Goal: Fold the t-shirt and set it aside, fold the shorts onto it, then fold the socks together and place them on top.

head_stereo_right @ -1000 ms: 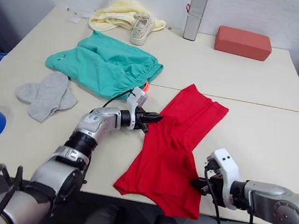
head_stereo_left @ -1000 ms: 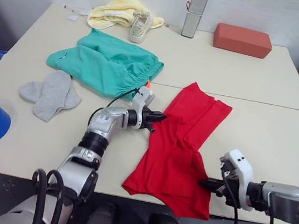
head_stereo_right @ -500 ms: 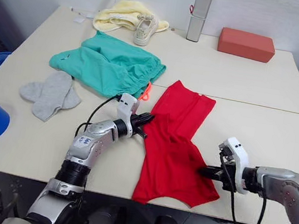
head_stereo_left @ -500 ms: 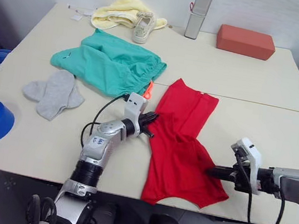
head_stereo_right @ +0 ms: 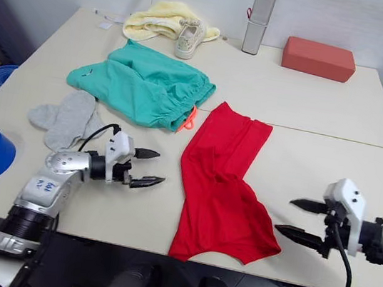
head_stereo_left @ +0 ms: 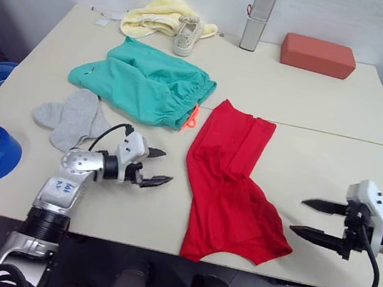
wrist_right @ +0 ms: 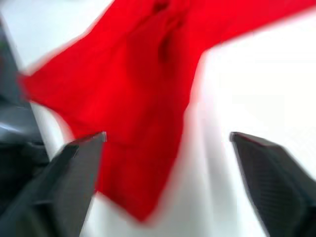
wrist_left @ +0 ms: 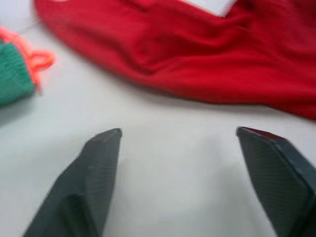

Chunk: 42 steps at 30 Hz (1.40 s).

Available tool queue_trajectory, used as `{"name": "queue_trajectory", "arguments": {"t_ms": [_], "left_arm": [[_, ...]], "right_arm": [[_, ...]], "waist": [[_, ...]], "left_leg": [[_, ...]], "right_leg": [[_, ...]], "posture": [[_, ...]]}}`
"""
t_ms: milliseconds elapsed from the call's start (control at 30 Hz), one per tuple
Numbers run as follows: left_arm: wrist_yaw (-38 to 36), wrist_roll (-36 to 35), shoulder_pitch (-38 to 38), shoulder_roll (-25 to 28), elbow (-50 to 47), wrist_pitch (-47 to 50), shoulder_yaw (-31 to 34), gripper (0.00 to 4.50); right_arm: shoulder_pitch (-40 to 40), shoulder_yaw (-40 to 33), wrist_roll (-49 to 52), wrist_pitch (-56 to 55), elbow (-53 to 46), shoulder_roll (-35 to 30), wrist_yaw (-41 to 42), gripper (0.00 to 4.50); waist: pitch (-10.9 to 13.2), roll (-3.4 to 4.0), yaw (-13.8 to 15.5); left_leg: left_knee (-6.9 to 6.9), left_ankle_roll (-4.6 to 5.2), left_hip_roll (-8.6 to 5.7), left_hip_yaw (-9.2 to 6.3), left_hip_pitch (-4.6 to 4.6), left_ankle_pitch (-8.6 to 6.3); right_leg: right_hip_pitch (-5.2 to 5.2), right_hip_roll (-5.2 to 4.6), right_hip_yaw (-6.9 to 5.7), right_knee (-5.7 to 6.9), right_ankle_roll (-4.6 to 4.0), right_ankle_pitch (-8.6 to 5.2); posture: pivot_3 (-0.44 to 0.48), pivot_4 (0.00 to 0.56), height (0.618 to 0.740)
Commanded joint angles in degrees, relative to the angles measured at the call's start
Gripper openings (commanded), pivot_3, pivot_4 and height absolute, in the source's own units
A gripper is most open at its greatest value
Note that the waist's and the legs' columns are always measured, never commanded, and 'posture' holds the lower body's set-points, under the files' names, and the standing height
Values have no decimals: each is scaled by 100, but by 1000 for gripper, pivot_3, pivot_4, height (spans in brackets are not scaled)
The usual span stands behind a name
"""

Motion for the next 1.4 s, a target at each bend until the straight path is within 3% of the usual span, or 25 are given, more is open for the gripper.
{"name": "queue_trajectory", "arguments": {"t_ms": [33, 100, 167, 333, 467, 567, 833, 1233, 1300, 1400], "left_arm": [[-693, 310, -25, 247, 265, -1874, -287, 4487], [-913, 574, -134, 255, 595, -2957, -577, 4487], [-921, 805, -270, 186, 906, -3597, -803, 4487], [-804, 1292, -549, -49, 1631, -4671, -1287, 4487], [-508, 1732, -920, -248, 2262, -5342, -1539, 4487], [-143, 2100, -1252, -510, 2672, -5700, -1716, 4487], [360, 2407, -1492, -930, 3067, -6027, -2108, 4487], [6, 1965, -1211, -891, 2911, -5835, -2481, 4487], [-233, 1743, -1117, -820, 2815, -5795, -2553, 4089], [-494, 1517, -1010, -691, 2679, -5778, -2646, 3277]], "right_arm": [[-320, 250, -822, -2501, 1076, 156, 660, 4500], [-751, 607, -1340, -4469, 2228, 266, 1089, 4500], [-1179, 943, -1652, -5705, 3122, 396, 1308, 4500], [-2062, 1616, -2035, -7379, 4631, 745, 1405, 4500], [-2474, 2027, -2072, -8128, 5227, 1003, 1437, 4500], [-2579, 2254, -1883, -8552, 5255, 1237, 1391, 4500], [-2570, 2711, -1454, -9207, 4838, 1487, 1050, 4500], [-2162, 3350, -1237, -9224, 4282, 1131, 653, 4500], [-2090, 3405, -1218, -9110, 4116, 1104, 575, 4500], [-1953, 3466, -1086, -8975, 3825, 1003, 544, 3893]], "waist": [[0, 1, -6], [2, 6, -11], [3, 7, -11], [-1, 16, -39], [-2, 15, -126], [-9, 14, -138], [-18, 21, -143], [-19, 22, -139], [-19, 22, -144], [-19, 23, -150]], "left_leg": [[-1, -2, 0, 1, 1, 1], [2, -2, 0, 5, 9, 2], [4, 2, -1, 20, 13, 4], [15, 10, 1, 21, 15, 9], [5, 11, 4, -10, 127, -10], [-7, -17, 5, -18, 197, -53], [-5, 3, 8, -20, 192, -44], [-4, 11, 5, -20, 186, -53], [-4, 13, 5, -19, 186, -57], [-7, 8, 7, -20, 185, -63]], "right_leg": [[0, 1, 0, 0, 0, 0], [5, 3, -2, 1, 0, 1], [5, 7, -17, 0, 5, 3], [9, 4, -19, 5, 7, 5], [150, -4, -13, -33, 7, 5], [219, -8, -9, -52, 6, 6], [211, -7, -11, -47, 3, 5], [205, -14, -11, -51, 0, 3], [205, -14, -11, -52, -3, 2], [203, -13, -13, -52, -17, -6]], "posture": [[0, 150, 740], [0, 150, 740], [0, 150, 740], [0, 150, 740], [0, 150, 740], [0, 150, 740], [0, 150, 740], [0, 150, 740], [0, 150, 740], [0, 150, 740]]}}
